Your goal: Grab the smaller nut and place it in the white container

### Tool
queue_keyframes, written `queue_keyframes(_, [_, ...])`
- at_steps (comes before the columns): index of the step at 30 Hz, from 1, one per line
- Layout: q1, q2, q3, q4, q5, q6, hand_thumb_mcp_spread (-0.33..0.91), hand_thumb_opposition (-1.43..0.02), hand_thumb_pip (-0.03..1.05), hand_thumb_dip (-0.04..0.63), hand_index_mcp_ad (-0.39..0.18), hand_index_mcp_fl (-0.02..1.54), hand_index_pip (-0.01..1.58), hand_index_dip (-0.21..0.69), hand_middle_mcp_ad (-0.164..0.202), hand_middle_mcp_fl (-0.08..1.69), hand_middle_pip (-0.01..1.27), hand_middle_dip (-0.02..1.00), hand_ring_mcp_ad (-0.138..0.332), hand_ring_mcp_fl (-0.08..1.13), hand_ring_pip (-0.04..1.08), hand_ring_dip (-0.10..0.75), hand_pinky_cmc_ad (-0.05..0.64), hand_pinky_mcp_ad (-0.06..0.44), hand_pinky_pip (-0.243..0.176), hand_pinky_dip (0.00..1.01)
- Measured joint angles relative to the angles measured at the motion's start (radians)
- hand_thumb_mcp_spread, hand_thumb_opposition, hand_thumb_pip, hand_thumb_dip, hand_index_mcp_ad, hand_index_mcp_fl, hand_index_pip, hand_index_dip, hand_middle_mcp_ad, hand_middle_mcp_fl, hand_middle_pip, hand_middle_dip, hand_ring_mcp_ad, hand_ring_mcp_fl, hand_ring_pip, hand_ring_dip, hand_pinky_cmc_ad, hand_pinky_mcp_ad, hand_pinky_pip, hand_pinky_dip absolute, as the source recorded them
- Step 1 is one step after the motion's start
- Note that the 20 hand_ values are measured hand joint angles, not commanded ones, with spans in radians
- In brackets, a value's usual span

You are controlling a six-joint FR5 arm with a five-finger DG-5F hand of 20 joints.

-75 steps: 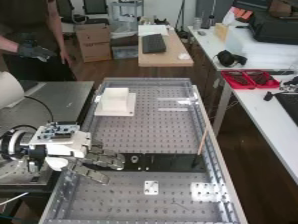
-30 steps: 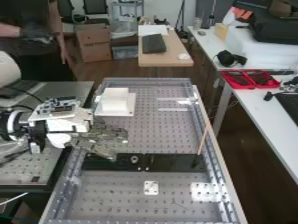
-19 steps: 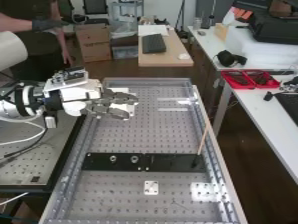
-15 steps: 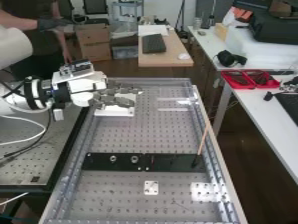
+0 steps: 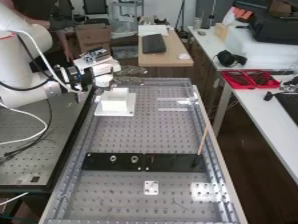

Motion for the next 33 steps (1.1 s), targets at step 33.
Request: queue_keyframes(33, [0.106,-0.077,-0.008,-0.029,0.054,0.062,0.45,-0.88,0.69,0.218,-0.171,0.1,1.32,0.18,0.07,0.08,0.12,0.24,0.112,0.0,0.1,0.138,0.333,0.288,0.051,0.18])
